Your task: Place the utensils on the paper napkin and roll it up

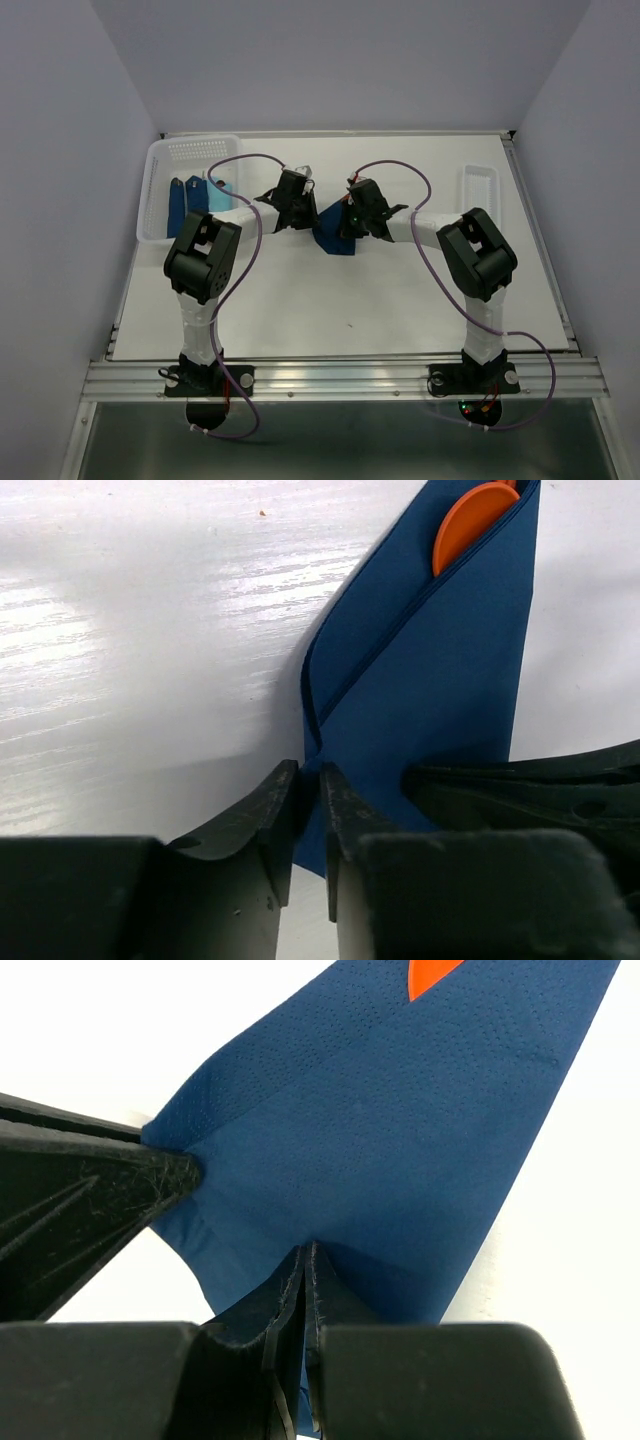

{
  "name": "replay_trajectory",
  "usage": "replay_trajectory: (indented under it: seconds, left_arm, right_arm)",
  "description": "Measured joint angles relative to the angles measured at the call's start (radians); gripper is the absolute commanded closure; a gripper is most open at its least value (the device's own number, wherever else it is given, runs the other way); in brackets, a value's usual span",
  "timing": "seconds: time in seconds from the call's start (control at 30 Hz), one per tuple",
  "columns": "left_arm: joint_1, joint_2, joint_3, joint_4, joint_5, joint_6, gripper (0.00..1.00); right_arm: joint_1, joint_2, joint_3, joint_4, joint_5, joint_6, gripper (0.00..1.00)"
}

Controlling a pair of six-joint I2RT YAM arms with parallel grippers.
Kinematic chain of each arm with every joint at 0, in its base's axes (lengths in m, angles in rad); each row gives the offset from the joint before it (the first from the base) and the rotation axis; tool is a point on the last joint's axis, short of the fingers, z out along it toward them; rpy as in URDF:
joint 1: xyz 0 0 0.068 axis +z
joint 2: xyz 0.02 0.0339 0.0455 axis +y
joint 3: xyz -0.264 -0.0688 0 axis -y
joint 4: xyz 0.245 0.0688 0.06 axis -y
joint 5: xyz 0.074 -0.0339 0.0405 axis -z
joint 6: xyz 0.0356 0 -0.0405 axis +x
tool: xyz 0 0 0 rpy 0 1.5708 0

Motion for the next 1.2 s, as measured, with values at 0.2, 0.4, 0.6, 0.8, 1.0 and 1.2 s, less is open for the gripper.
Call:
replay_trajectory:
  seconds: [0.2, 0.4, 0.6, 0.8, 1.0, 1.2]
  left_arm:
    - [0.0, -0.003, 0.0, 0.002, 0.009, -0.006, 1.0]
    - [-0.001, -0.028, 0.0, 0.008, 0.05, -0.01, 1.0]
    - [-0.009, -0.056, -0.001, 0.036, 0.123, -0.039, 1.0]
    - [-0.036, -0.055, -0.003, 0.075, 0.188, -0.094, 1.0]
    - [-0.044, -0.046, -0.003, 0.107, 0.22, -0.135, 1.0]
    - [-0.047, -0.044, -0.021, 0.141, 0.237, -0.166, 1.0]
  right_arm:
    - [0.0, 0.0, 0.0, -0.001, 0.0, 0.0, 0.93]
    - [0.0, -0.001, 0.0, -0.002, -0.001, -0.004, 0.93]
    - [0.0, -0.001, 0.0, -0.002, -0.003, -0.005, 0.93]
    - [0.0, -0.001, 0.0, -0.003, -0.006, -0.008, 0.93]
    - [-0.006, -0.006, -0.001, -0.014, -0.008, -0.014, 0.93]
    - [-0.006, -0.022, -0.014, -0.028, -0.008, -0.023, 0.93]
